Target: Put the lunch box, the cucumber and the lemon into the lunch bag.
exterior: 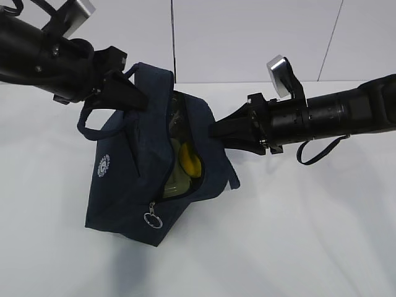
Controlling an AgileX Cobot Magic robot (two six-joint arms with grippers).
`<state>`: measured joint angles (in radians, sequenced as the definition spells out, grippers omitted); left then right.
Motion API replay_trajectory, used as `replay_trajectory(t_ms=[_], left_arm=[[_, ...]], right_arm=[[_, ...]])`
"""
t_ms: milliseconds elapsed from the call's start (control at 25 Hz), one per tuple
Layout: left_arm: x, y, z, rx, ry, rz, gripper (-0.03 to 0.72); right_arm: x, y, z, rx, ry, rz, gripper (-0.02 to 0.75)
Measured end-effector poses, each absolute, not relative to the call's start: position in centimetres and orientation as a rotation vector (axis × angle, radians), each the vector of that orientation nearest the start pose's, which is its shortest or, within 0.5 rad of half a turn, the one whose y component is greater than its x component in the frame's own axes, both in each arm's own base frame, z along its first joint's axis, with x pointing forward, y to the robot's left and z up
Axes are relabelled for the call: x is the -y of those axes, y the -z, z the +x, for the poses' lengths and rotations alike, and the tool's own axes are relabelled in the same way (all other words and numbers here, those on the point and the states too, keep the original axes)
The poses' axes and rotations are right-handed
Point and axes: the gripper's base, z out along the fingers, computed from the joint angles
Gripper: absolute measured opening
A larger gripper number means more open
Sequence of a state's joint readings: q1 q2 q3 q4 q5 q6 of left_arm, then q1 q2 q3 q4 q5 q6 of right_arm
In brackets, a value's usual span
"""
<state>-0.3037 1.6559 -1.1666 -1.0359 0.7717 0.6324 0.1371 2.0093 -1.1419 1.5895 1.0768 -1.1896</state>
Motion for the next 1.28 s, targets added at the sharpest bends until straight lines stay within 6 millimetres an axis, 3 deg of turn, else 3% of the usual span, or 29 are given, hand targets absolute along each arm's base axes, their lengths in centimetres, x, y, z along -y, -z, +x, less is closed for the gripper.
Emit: replay_trajectory(t_ms=[280, 600, 1000, 1280], left_arm=[[15.6, -26.8, 31.7, -2.430, 1.026, 0.367, -0.008], [15.7, -26.8, 31.7, -2.429, 1.031, 0.363, -0.008], [15.8, -26.9, 31.7, -2.423, 1.048, 0.350, -0.008], [18.0, -27.0, 30.8, -2.406, 1.067, 0.418, -0.008]], right_arm=[[-13.1, -17.1, 36.5, -2.271, -1.506, -0.280, 0.258], [-13.0, -16.9, 36.7, -2.286, -1.464, -0.271, 0.025], [-13.0, -17.0, 36.6, -2.282, -1.464, -0.280, 0.009], [-12.6, -19.4, 36.2, -2.254, -1.378, -0.361, 0.009]])
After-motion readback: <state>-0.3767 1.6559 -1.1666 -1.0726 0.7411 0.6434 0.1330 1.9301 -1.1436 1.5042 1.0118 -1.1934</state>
